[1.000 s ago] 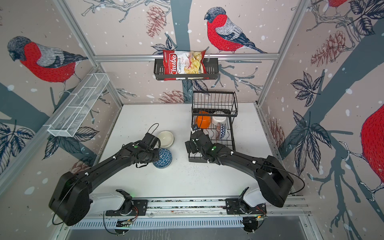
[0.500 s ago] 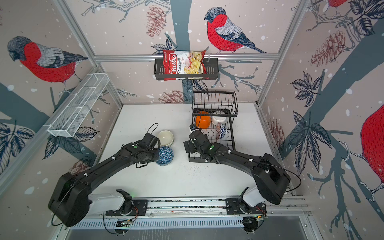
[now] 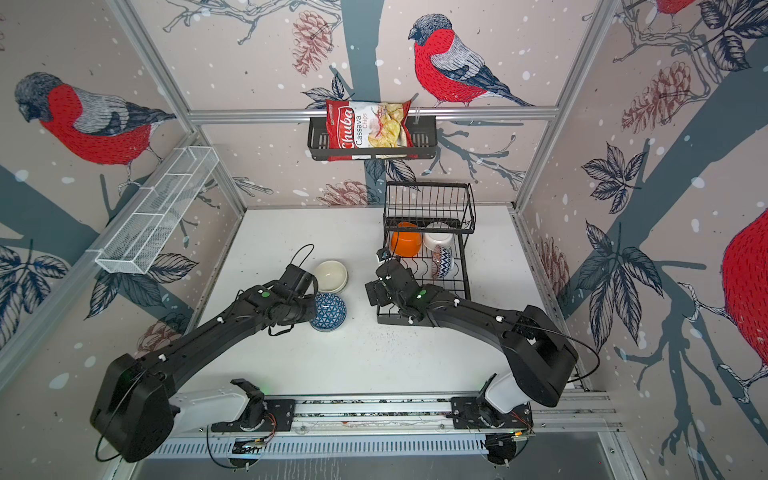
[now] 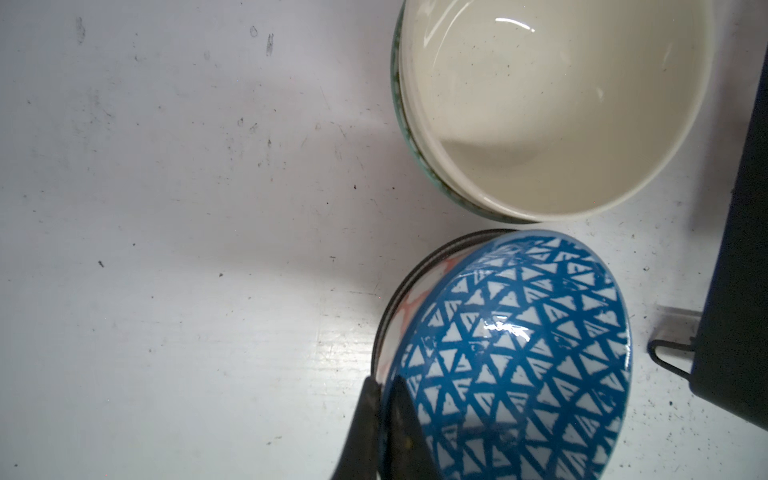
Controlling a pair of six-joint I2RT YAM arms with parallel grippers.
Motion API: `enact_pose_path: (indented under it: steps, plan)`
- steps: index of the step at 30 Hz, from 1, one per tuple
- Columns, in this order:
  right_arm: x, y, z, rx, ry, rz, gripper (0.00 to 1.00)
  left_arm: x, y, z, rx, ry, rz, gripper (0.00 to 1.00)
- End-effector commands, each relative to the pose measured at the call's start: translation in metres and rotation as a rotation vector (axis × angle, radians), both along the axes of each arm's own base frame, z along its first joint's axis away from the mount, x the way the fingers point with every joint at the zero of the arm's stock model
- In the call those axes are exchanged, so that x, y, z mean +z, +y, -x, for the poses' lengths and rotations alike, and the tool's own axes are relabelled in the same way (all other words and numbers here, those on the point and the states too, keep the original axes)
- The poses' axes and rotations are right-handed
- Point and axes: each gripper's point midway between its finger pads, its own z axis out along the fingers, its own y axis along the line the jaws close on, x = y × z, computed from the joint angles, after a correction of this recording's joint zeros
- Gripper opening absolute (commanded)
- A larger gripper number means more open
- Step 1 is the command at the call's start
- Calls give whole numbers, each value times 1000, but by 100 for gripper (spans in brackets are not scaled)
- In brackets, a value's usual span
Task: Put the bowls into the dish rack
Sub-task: 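Grasp the rim of the blue patterned bowl with the left gripper, then lift the blue bowl off the green bowl while right gripper approaches it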
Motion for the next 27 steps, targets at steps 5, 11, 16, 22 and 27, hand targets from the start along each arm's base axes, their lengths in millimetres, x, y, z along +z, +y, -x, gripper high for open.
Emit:
enact_pose_path:
  steps: [5, 11, 16, 22, 27]
  plan:
    - [6, 8, -1, 20, -15, -25, 98, 8, -8, -1, -56, -36, 45, 0]
    - [10, 13, 1, 40, -7, -41, 98, 21, -16, -4, -88, -79, 88, 0]
    - [14, 16, 2, 42, 17, -46, 97, 35, -18, -5, -108, -117, 105, 0]
    - [28, 24, 10, 86, 35, -95, 95, 54, -22, -8, -121, -184, 145, 0]
    - [43, 30, 16, 113, 28, -125, 91, 72, -29, -15, -141, -256, 187, 0]
